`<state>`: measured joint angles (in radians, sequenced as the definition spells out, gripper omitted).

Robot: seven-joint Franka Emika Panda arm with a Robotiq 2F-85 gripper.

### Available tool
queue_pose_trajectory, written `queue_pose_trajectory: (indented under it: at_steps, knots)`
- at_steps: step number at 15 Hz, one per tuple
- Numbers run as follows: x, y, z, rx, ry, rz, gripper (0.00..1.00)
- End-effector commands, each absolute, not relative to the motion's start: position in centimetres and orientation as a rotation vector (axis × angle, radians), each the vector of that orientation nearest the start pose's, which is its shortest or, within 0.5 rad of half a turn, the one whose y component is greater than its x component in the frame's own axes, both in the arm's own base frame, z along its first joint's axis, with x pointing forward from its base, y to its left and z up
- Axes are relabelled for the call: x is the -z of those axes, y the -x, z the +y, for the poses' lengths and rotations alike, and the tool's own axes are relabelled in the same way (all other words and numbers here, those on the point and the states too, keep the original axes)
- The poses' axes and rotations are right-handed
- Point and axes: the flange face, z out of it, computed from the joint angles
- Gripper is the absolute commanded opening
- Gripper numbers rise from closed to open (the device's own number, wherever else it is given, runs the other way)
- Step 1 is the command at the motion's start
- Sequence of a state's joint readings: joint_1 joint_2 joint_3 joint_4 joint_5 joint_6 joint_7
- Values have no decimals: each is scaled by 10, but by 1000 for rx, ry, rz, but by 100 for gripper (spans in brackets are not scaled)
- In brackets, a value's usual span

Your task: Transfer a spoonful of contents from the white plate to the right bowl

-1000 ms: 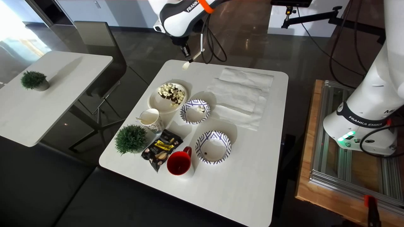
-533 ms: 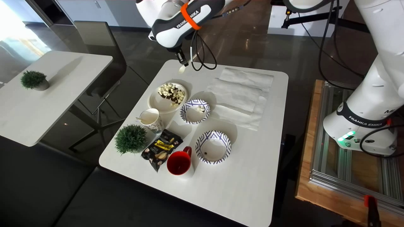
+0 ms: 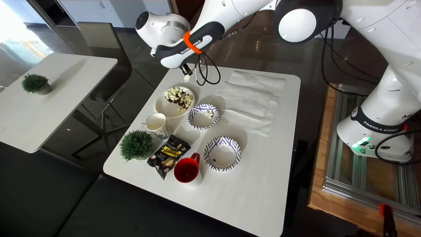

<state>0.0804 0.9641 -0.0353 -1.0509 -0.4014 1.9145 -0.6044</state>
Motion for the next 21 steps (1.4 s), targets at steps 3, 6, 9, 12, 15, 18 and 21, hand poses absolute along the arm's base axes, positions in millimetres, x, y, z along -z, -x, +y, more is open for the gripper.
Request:
queue_pose_trajectory:
  at_steps: [3, 6, 9, 12, 15, 18, 21]
  knots:
    - [-232, -786, 29, -443, 3228, -1537, 3]
    - [-226, -790, 36, -443, 3218, -1595, 3]
    - [-222, -793, 43, -435, 3200, -1649, 3]
    - [-219, -796, 48, -431, 3191, -1686, 3]
    - [-215, -797, 49, -436, 3181, -1710, 3]
    - [-210, -797, 50, -465, 3153, -1742, 3]
    - [-205, -797, 51, -477, 3135, -1772, 3]
